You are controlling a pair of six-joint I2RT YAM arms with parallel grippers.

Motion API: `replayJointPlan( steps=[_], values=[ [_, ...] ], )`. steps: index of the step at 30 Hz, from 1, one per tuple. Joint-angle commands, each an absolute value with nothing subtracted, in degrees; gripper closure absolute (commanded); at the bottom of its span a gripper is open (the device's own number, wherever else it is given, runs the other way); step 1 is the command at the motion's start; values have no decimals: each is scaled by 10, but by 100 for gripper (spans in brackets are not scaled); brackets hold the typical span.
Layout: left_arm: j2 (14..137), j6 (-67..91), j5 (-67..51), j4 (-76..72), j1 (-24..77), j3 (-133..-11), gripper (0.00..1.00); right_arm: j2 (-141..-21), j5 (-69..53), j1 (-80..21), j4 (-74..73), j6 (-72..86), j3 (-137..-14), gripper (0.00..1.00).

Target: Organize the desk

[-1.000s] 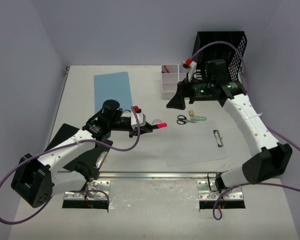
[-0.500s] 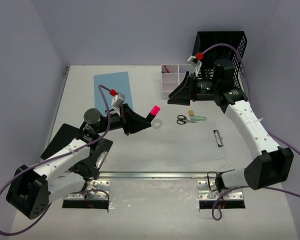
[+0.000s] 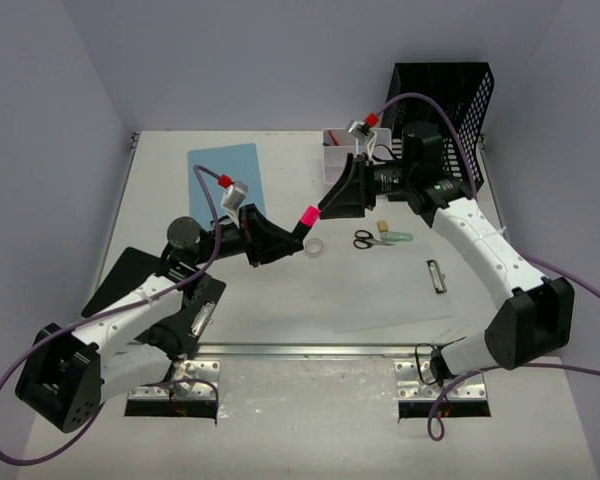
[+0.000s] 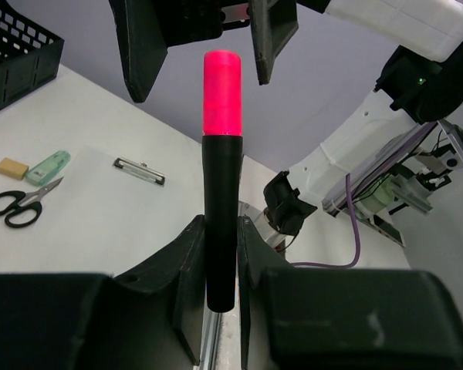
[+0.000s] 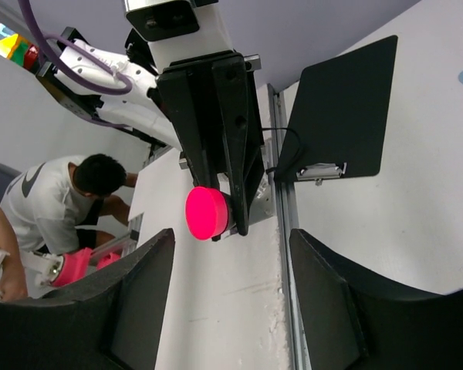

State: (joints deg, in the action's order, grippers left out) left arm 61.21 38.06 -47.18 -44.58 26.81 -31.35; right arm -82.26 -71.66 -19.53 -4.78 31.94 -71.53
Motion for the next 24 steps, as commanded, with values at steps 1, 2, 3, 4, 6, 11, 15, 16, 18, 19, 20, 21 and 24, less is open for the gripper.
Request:
replayJointPlan(
  steps=[1, 2, 3, 4, 6, 11, 15, 16, 18, 19, 20, 21, 24],
  values=[
    [617, 390, -476, -487, 264, -320, 100, -827, -731, -207, -31, 308, -751, 41],
    [618, 390, -476, -488, 264, -320, 100, -829, -732, -209, -32, 306, -754, 43],
    [619, 392, -476, -490, 264, -320, 100, -830, -734, -211, -31, 307, -755, 44],
    [622, 393, -475, -492, 264, -320, 100, -833, -734, -216, -33, 302, -756, 47],
    [623, 395, -475, -493, 264, -320, 100, -836, -734, -221, -42, 295, -759, 49],
    [630, 402, -475, -494, 264, -319, 100, -843, -738, -235, -53, 286, -763, 58],
    [632, 407, -475, -499, 263, -319, 100, -843, -737, -237, -66, 269, -763, 66],
    [632, 408, -474, -498, 263, -320, 100, -843, -735, -237, -69, 264, -763, 69],
    [633, 408, -474, -498, 263, -320, 100, -844, -731, -237, -81, 255, -765, 80],
    [633, 408, -474, -498, 263, -321, 100, -843, -728, -237, -84, 252, -765, 86],
    [633, 409, -470, -496, 263, -321, 98, -842, -723, -237, -90, 250, -765, 92],
    [633, 408, -468, -481, 263, -322, 77, -842, -720, -238, -94, 244, -766, 99],
    [627, 397, -460, -441, 259, -325, 33, -843, -704, -237, -126, 220, -779, 99]
  ],
)
